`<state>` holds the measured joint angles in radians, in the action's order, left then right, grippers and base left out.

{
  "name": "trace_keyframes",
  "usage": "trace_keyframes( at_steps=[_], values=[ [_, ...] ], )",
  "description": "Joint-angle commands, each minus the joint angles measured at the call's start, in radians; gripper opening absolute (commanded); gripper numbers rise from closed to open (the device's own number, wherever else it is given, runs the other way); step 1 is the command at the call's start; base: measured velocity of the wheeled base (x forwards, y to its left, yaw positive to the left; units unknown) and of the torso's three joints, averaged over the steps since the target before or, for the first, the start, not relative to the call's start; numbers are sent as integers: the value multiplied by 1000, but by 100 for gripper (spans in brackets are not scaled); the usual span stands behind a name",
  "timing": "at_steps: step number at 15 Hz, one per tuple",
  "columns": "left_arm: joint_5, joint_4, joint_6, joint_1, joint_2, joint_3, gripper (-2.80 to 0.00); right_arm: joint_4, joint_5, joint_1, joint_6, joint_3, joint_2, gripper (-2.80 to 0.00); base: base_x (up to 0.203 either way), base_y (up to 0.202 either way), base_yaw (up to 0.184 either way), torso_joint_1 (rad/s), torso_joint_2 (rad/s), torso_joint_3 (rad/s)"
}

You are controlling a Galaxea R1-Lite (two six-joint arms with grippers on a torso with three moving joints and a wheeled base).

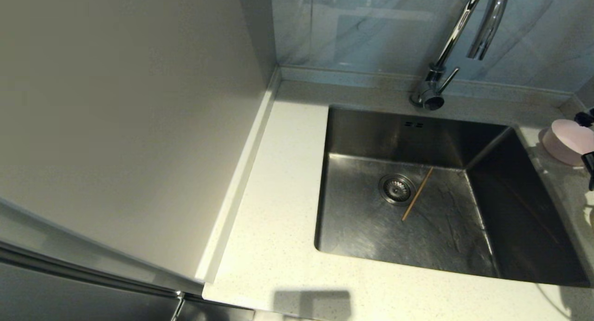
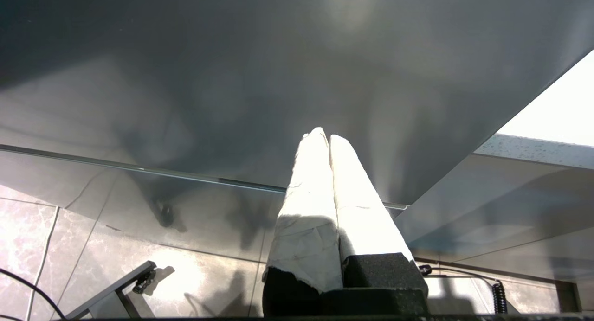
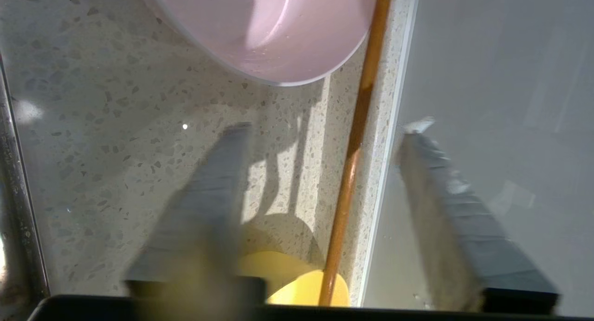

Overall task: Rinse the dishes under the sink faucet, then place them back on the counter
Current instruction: Place the chopsticks on the bowl

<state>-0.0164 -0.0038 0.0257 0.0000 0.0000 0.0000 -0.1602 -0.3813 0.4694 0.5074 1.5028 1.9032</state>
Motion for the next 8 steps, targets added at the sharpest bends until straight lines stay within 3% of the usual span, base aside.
trace_keyframes(
  at_steps=[1,8],
  values=[
    [0,-1,0,0,-3,0,-280,-1,-2,0,3,-1,-1,0,0,0,0,0,0,0],
    [0,-1,0,0,-3,0,-280,-1,-2,-1,0,2,-11,0,0,0,0,0,0,0]
  ],
)
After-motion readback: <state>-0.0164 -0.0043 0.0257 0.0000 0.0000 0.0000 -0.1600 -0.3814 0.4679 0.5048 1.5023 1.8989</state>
